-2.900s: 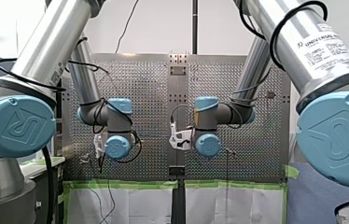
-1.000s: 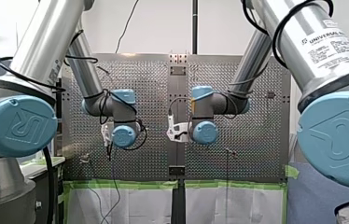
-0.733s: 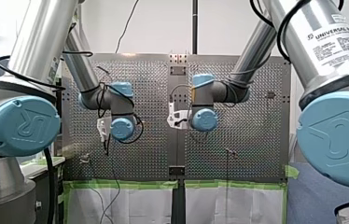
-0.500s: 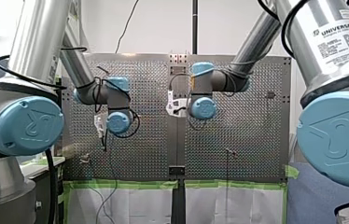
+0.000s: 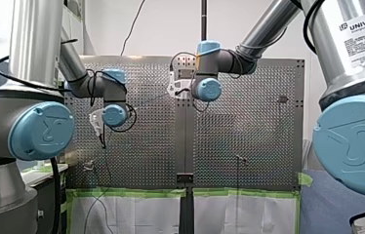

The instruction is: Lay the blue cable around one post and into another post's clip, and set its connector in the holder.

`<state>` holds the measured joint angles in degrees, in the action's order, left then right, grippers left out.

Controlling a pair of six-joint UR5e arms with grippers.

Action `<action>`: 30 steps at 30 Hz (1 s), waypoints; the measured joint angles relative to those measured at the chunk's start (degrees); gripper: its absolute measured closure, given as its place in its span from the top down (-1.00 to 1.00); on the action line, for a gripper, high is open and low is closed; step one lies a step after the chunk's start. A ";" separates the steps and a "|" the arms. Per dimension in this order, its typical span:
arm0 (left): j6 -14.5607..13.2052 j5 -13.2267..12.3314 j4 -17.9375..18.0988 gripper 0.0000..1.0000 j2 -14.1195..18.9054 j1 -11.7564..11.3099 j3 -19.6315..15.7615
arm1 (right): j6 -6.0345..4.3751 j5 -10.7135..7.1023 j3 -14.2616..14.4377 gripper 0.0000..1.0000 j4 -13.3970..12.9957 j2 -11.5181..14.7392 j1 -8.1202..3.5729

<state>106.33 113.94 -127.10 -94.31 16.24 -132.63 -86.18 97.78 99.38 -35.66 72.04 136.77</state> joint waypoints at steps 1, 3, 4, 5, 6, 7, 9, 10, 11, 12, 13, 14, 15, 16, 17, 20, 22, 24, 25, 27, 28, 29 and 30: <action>0.39 0.02 -0.42 -1.00 0.40 -0.40 0.07 | 0.05 -0.05 -0.35 -1.00 0.27 0.00 0.08; 1.40 0.17 -1.40 -1.00 1.40 -1.39 0.48 | 0.09 -0.11 -0.91 -1.00 0.65 0.01 0.21; 1.86 0.24 -1.86 -1.00 1.87 -1.86 0.72 | 0.10 -0.15 -1.27 -1.00 0.95 0.01 0.31; 2.49 0.32 -2.54 -1.00 2.51 -2.50 1.07 | 0.10 -0.17 -1.55 -1.00 1.20 0.01 0.40; 3.00 0.36 -3.03 -1.00 3.02 -3.02 1.34 | 0.13 -0.18 -1.82 -1.00 1.47 0.00 0.49; 3.49 0.39 -3.54 -1.00 3.54 -3.54 1.60 | 0.17 -0.19 -2.18 -1.00 1.80 0.01 0.60; 4.40 0.42 -4.76 -1.00 4.75 -4.66 2.16 | 0.29 -0.20 -2.66 -1.00 2.20 0.00 0.75; 4.67 0.43 -5.25 -1.00 5.25 -5.02 2.38 | 0.35 -0.21 -2.97 -1.00 2.38 0.01 0.81; 5.01 0.44 -5.90 -1.00 5.87 -5.42 2.71 | 0.39 -0.23 -3.20 -1.00 2.49 0.00 0.86; 5.26 0.46 -6.35 -1.00 6.32 -5.66 2.97 | 0.42 -0.25 -3.45 -1.00 2.61 0.00 0.89; 5.52 0.47 -6.77 -1.00 6.77 -5.86 3.22 | 0.44 -0.30 -3.77 -1.00 2.77 0.00 0.91; 5.88 0.47 -7.37 -1.00 7.37 -6.13 3.51 | 0.45 -0.36 -4.05 -1.00 2.90 0.00 0.92; 6.16 0.47 -7.86 -1.00 7.83 -6.31 3.73 | 0.45 -0.41 -4.36 -1.00 3.04 0.00 0.93; 6.50 0.47 -8.44 -1.00 8.43 -6.53 4.00 | 0.42 -0.49 -4.81 -1.00 3.28 -0.01 0.93; 6.73 0.46 -8.84 -1.00 8.85 -6.67 4.17 | 0.37 -0.56 -5.18 -1.00 3.47 -0.01 0.95; 7.33 0.42 -10.14 -1.00 10.14 -7.12 4.87 | 0.16 -0.89 -6.40 -1.00 3.94 -0.03 0.95; 7.56 0.45 -11.03 -1.00 11.02 -7.47 5.53 | 0.02 -1.14 -7.18 -1.00 4.02 -0.06 0.94; 7.68 0.48 -11.79 -1.00 11.74 -7.81 6.20 | -0.10 -1.38 -7.72 -1.00 4.00 -0.07 0.95; 7.76 0.50 -12.14 -1.00 12.04 -7.97 6.56 | -0.22 -1.60 -8.06 -1.00 3.98 -0.10 0.94; 8.00 0.50 -12.99 -1.00 12.59 -8.31 7.30 | -0.47 -2.05 -8.68 -1.00 3.97 -0.14 0.93; 8.21 0.50 -13.38 -1.00 12.87 -8.54 7.65 | -0.67 -2.45 -9.11 -1.00 4.01 -0.15 0.94; 8.60 0.50 -13.91 -1.00 13.27 -8.90 8.18 | -0.79 -2.78 -9.44 -1.00 4.06 -0.15 0.94; 8.89 0.50 -14.34 -1.00 13.57 -9.15 8.60 | -0.89 -3.11 -9.79 -1.00 4.11 -0.16 0.93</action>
<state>115.22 114.44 -141.43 -80.74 7.08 -124.02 -87.07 94.67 89.59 -31.55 71.88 137.70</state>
